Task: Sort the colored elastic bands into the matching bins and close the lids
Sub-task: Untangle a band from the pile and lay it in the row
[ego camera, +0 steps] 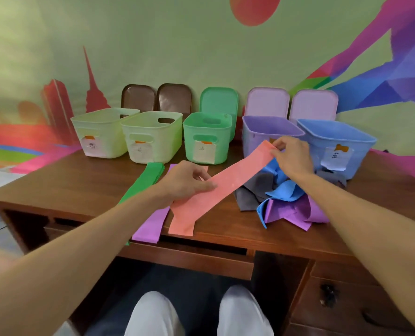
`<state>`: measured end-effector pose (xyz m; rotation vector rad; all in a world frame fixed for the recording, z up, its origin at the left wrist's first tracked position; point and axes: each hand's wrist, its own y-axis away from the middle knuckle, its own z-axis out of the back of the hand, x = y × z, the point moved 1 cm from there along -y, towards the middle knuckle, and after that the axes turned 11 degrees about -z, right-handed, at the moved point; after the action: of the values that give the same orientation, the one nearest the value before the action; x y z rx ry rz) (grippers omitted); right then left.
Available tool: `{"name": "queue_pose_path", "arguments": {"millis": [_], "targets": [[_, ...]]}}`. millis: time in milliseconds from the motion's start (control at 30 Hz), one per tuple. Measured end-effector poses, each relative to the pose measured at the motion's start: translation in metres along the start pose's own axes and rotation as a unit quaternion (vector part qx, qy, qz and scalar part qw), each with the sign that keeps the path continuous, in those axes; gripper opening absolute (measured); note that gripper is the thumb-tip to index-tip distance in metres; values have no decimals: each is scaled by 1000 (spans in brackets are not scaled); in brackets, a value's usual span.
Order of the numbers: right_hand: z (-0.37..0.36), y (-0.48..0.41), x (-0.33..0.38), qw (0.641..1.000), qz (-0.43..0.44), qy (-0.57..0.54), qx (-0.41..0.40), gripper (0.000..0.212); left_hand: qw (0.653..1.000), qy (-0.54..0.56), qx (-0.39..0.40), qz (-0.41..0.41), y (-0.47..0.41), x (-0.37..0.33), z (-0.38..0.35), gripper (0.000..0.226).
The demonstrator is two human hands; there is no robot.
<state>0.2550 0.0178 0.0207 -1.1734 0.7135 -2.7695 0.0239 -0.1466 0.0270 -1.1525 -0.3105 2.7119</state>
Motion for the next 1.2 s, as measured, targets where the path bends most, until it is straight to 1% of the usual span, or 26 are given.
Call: {"name": "queue_pose_path", "arguments": {"millis": [100,167,300,400,533,667,800,867,967,1067,1133,1200], "targets": [[-14,4,15,998,11,59,7,15,999,13,4,29,11,10,4,19],[-26,3,24,996,26,85,19,18,998,42,8,56,17,17,7,20],[-51,0,44,995,41,75,46,20,984,116,29,131,24,28,10,20],[-75,-1,62,995,45,53,66,16,970,153,60,180,26,36,11,20],[-113,-1,80,993,41,52,99,14,959,181,70,207,23,48,12,23],[-146,-4,87,984,71,86,136,18,949,211,56,227,18,61,12,29],[-168,-10,88,979,81,101,157,14,927,277,39,252,16,69,13,23],[-177,-12,85,978,80,105,164,14,926,276,39,253,15,72,12,23],[-188,-15,81,976,71,108,173,17,926,273,22,261,12,75,12,28],[-196,-15,79,975,71,118,176,18,924,270,28,269,9,77,12,34],[-200,-15,78,974,69,121,177,18,930,252,32,265,8,79,12,38],[-203,-15,76,974,69,126,176,17,944,210,36,252,6,80,11,38]]}}
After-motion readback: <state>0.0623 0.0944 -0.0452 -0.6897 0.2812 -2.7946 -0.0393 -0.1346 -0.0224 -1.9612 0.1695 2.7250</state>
